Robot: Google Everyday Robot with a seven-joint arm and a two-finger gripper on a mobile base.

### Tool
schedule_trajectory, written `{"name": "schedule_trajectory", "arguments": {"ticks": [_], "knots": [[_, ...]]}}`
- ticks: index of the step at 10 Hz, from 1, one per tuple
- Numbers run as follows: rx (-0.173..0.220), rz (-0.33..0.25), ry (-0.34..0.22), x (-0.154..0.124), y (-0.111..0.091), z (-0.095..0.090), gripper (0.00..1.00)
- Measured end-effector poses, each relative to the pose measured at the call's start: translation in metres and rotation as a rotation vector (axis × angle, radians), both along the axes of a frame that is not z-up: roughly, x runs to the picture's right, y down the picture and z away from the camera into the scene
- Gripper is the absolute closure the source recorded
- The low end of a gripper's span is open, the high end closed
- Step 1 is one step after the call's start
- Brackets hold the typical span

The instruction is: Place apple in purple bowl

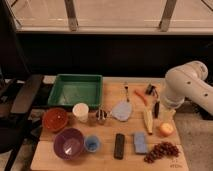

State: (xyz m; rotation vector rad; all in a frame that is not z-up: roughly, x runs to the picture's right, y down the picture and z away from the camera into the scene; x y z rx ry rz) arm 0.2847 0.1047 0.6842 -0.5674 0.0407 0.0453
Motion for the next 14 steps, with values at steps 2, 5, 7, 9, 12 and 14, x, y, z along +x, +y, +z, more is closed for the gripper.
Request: {"name": "schedule_trajectory", "arguments": {"ticks": [2, 5, 7, 9, 12, 14], "knots": [[0.0, 0.0, 0.0, 0.0, 0.0, 0.0, 0.35], [0.0, 0.0, 0.0, 0.0, 0.0, 0.0, 0.35], [0.002, -0.011, -0.009, -0.001, -0.001, -0.001, 0.35], [0.003, 0.012, -0.054, 0.003, 0.002, -0.002, 0.35], [0.012, 0.07, -0.039, 0.03, 0.024, 0.019, 0.35], [0.01, 0.089, -0.012, 0.045, 0.043, 0.037, 0.35]]}}
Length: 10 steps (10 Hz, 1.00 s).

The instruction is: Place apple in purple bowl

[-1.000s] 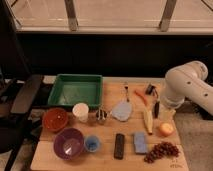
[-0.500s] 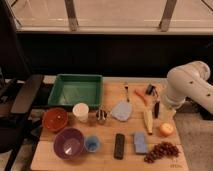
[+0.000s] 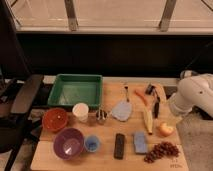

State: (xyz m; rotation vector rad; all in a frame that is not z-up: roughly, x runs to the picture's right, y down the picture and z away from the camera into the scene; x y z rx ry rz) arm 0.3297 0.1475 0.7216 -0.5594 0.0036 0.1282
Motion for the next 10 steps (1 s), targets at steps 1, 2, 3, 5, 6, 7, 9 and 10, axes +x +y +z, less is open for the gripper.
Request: {"name": "schedule_trajectory", "arguments": {"ticks": [1, 2, 3, 5, 6, 7, 9, 10], "knots": [[-0.005, -0.005, 0.008, 0.002, 0.005, 0.006, 0.35], [-0.004, -0.004, 0.007, 0.002, 0.004, 0.006, 0.35], [-0.004, -0.005, 0.009, 0.003, 0.005, 0.006, 0.35], [-0.004, -0.006, 0.009, 0.003, 0.005, 0.006, 0.35], [-0.004, -0.006, 0.009, 0.002, 0.004, 0.006, 0.35], [-0.008, -0.001, 0.01, 0.003, 0.004, 0.007, 0.35], [-0.056, 0.025, 0.011, 0.006, 0.016, 0.02, 0.35], [-0.085, 0.046, 0.016, 0.009, 0.03, 0.033, 0.35]]}}
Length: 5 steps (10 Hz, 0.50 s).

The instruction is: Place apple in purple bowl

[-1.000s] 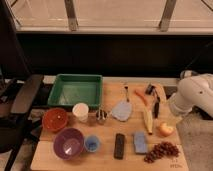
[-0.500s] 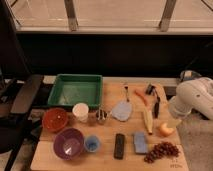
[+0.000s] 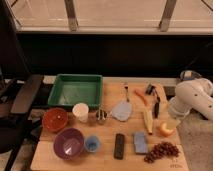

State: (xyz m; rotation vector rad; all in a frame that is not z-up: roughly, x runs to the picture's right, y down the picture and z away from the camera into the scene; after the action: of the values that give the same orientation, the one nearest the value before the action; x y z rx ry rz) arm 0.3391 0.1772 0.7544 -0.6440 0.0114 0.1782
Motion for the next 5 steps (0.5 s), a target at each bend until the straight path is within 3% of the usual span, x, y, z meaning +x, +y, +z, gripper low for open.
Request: {"name": "schedule_trajectory", "arguments": {"ticks": [2, 5], "knots": [[-0.051, 0.044, 0.004, 0.006, 0.022, 0.021, 0.35], [-0.118, 0.11, 0.021, 0.022, 0.047, 0.036, 0.35]]}}
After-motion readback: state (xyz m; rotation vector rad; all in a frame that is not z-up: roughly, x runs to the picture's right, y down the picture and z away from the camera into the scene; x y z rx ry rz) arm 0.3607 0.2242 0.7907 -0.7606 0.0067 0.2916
